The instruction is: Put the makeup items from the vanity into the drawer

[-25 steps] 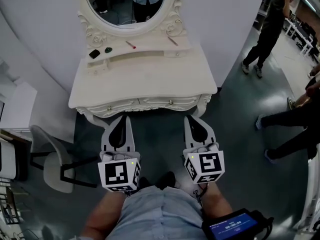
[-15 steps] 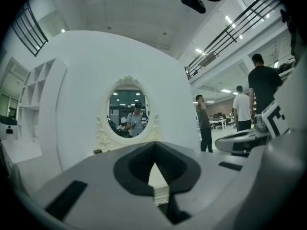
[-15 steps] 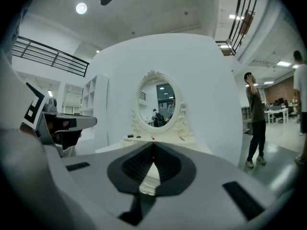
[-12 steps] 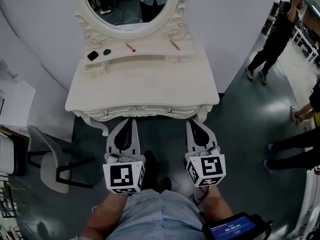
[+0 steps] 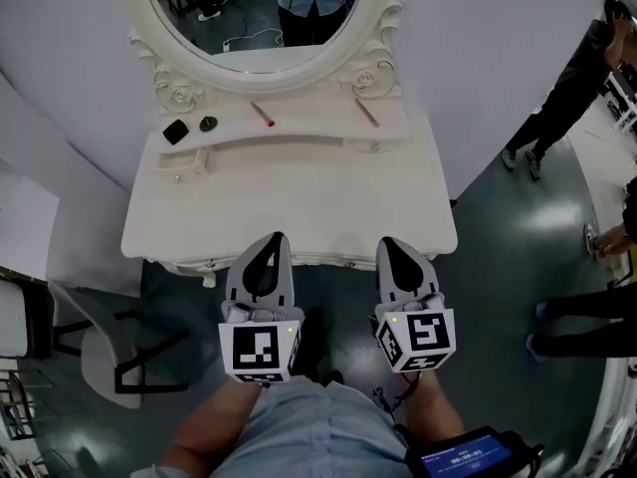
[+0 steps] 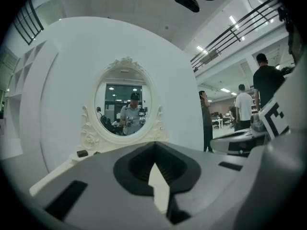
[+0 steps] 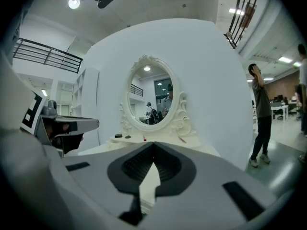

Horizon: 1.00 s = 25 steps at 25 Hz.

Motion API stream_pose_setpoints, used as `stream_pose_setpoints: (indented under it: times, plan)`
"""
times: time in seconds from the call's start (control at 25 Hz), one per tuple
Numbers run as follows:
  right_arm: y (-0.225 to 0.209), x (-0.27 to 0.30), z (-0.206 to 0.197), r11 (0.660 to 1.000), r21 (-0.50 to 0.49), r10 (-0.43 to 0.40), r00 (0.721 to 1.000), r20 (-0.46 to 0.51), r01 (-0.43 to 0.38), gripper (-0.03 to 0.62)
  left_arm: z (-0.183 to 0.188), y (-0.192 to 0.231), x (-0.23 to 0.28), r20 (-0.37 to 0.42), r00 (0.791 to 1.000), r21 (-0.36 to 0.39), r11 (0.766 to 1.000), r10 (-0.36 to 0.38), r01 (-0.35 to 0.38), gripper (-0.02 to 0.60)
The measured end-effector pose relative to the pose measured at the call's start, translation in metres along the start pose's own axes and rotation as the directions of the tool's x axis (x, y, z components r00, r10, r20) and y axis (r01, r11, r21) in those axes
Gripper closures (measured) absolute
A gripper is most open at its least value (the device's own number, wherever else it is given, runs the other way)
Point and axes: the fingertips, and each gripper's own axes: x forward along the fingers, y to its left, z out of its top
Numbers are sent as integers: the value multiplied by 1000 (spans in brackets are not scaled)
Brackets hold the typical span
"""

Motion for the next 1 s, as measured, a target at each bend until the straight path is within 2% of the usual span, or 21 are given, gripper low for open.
stream_pose_setpoints:
  times: [0.4,0.64,0.76,1.0]
  plan:
    - [-16,92,29,998,-5,-55,998,-4,55,593,15,49,98,13,998,10,998,-56,56,583]
    - [-31,115,44,997,-5,-71,997,7,71,592,27,49,125,49,995,-10,997,-81,82,583]
    - [-41,126,47,997,-7,-71,997,6,71,592,23,47,137,30,995,11,995,-97,96,583]
    - [-70,164,43,997,-9,-72,997,-12,72,592,18,49,177,26,996,1,997,-82,82,583]
